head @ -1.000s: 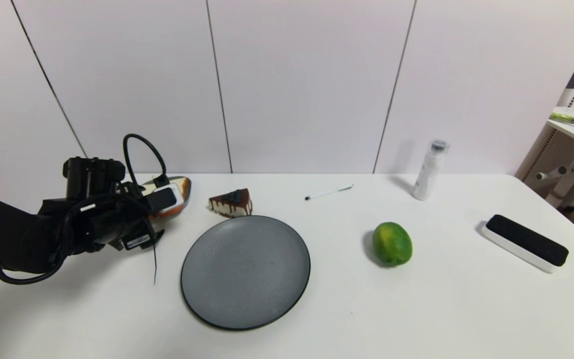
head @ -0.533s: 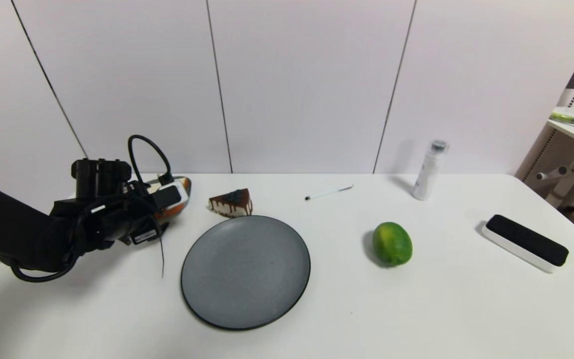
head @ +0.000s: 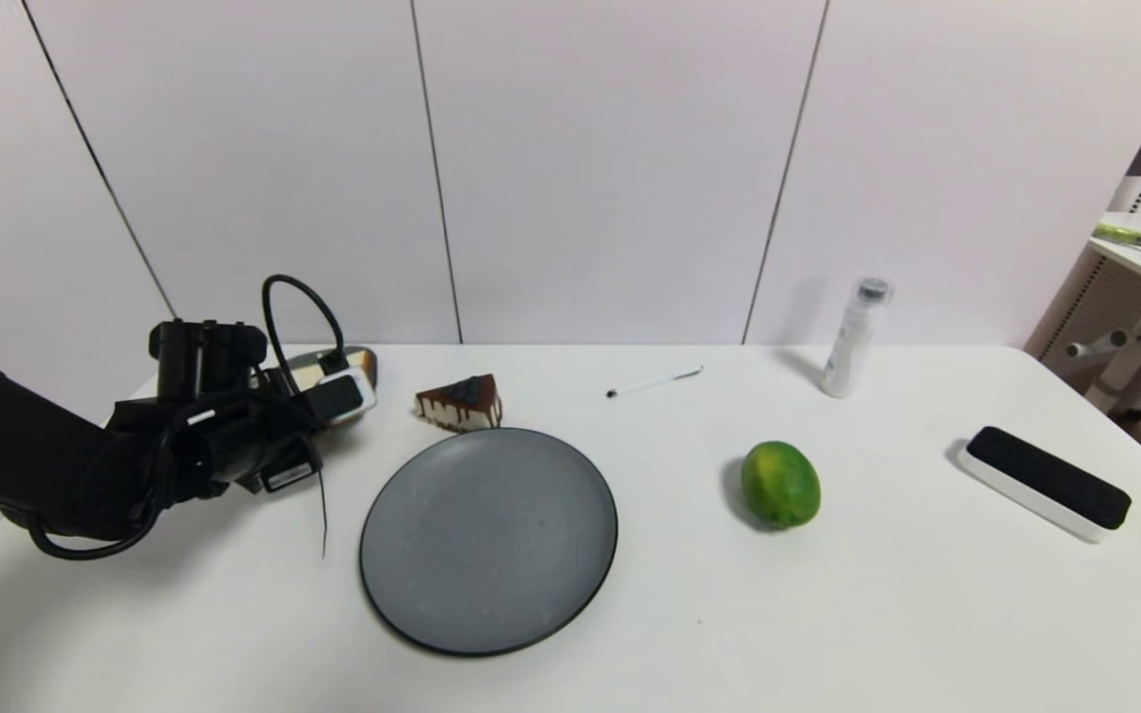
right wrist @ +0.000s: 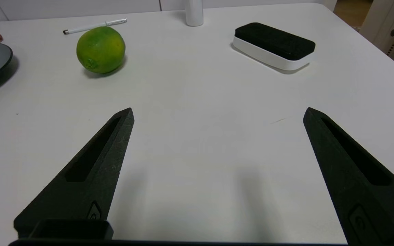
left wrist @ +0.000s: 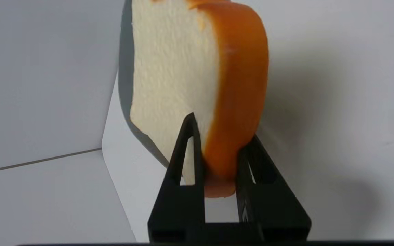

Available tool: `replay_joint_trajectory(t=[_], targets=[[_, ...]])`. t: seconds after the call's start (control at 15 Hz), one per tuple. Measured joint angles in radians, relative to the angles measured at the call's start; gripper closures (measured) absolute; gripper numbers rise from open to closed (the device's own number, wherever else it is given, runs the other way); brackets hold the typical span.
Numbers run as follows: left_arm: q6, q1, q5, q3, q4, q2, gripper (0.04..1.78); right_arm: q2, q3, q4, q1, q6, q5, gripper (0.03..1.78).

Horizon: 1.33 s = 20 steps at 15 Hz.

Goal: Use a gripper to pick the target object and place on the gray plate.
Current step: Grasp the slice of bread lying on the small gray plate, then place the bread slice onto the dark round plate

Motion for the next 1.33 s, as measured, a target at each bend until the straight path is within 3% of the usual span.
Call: replay_joint_trajectory(t=[1.0,1.33], targets=[[-0.008,-0.002,-0.003,-0.012,0.025,-0.101,1.52,0.0,0.0,0.0,0.0,0.0,0.0,0.1],[-0.006,0.0,0.001,-0.162,0.235,-0.182,1.52,0.0,0.0,0.0,0.0,0.0,0.0,0.1]])
